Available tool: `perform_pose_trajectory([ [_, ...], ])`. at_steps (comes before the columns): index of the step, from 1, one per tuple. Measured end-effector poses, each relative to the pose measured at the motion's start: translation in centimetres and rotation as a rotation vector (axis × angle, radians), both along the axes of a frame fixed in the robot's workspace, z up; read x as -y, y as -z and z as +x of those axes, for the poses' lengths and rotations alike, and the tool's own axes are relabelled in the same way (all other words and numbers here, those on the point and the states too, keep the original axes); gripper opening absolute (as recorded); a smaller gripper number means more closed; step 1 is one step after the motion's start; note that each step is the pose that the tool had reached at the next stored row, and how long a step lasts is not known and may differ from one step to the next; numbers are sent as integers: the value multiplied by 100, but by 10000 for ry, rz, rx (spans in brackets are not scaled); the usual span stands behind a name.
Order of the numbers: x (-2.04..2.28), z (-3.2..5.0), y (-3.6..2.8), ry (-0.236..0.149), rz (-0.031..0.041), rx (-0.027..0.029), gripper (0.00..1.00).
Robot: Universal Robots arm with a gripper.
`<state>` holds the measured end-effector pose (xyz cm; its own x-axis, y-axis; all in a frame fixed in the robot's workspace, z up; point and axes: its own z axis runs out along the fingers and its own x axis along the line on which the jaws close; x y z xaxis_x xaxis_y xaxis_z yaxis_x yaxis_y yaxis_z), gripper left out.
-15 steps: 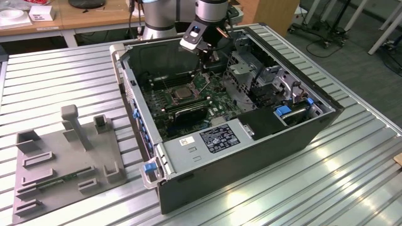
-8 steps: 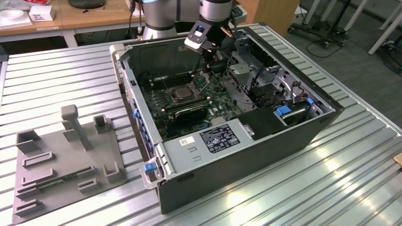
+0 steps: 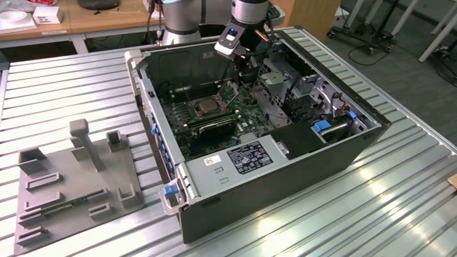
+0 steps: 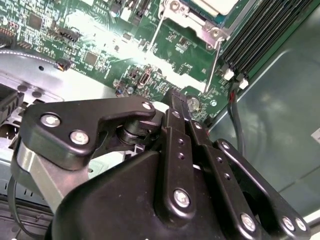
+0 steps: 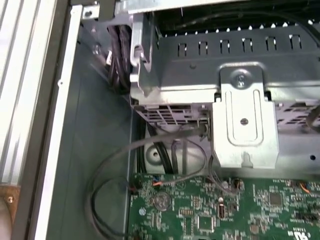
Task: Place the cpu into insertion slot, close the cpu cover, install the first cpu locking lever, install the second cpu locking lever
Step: 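Close the cpu cover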
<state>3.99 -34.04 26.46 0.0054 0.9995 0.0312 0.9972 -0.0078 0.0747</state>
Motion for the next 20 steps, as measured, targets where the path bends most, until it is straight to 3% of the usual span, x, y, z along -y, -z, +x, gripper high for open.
perform_pose_trajectory([
  [10,-1,24,3,-1,25,-3,11],
  [13,-1,55,8,1,25,-31,11],
  [20,-1,69,81,1,25,-37,11],
])
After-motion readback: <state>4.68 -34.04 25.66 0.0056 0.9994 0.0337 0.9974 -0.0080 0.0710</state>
